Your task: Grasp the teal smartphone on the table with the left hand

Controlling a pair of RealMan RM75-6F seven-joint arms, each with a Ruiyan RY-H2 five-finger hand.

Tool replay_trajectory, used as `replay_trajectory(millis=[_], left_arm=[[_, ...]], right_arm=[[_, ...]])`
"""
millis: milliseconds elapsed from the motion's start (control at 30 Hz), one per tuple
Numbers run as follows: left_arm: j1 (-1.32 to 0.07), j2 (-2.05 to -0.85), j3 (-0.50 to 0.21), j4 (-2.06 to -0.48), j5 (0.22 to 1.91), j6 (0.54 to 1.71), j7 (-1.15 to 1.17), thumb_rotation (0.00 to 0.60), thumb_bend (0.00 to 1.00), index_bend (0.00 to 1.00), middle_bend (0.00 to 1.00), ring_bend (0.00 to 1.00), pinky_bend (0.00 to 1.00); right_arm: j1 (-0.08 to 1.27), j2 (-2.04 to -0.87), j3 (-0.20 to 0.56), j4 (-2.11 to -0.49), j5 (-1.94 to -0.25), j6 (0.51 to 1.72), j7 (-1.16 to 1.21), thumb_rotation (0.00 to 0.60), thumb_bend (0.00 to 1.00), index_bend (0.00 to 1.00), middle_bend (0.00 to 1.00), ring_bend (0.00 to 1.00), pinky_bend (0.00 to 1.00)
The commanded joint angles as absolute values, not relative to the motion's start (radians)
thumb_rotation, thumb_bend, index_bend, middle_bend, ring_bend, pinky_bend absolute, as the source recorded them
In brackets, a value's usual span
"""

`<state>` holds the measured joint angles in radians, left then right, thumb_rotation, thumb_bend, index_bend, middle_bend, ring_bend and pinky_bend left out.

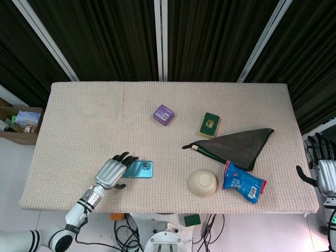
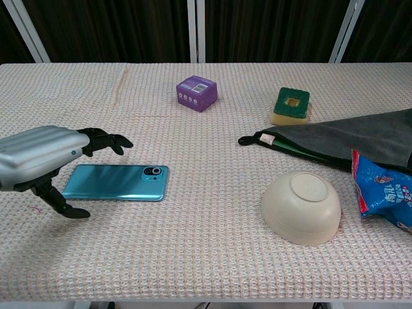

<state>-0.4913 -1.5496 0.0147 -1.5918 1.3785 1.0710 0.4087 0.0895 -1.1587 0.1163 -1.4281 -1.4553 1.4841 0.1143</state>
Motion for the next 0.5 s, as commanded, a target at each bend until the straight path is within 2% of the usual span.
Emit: replay_trajectory(millis=[33,300,500], left_arm=[[-0.489,-1.556,0.012,-1.597,1.372,1.077,0.420,0.600,0.05,0.14,0.20,0.10,0.28],[-0.481,-1.572,0.020,-1.585,1.441,1.123,0.385,0.600,0.07,0.19,0.31,0.18,0.36],[-0.489,-1.586,0.021,-1.563,1.415,1.087,0.393,0.600,0.08,0.20,0.32,0.18,0.36]], right_arm=[[0.089,-1.159,0.115,-1.427,-1.456,1.484,0.115,0.600,0.30,0.00,0.00,0.00,0.00],[0.087,-1.163,0.114,-1.416,-1.451,1.481,0.123,0.600,0.30,0.00,0.00,0.00,0.00],[0.085,-1.167,0.109,-1.405,-1.453,1.480,0.132,0.600,0.30,0.00,0.00,0.00,0.00]])
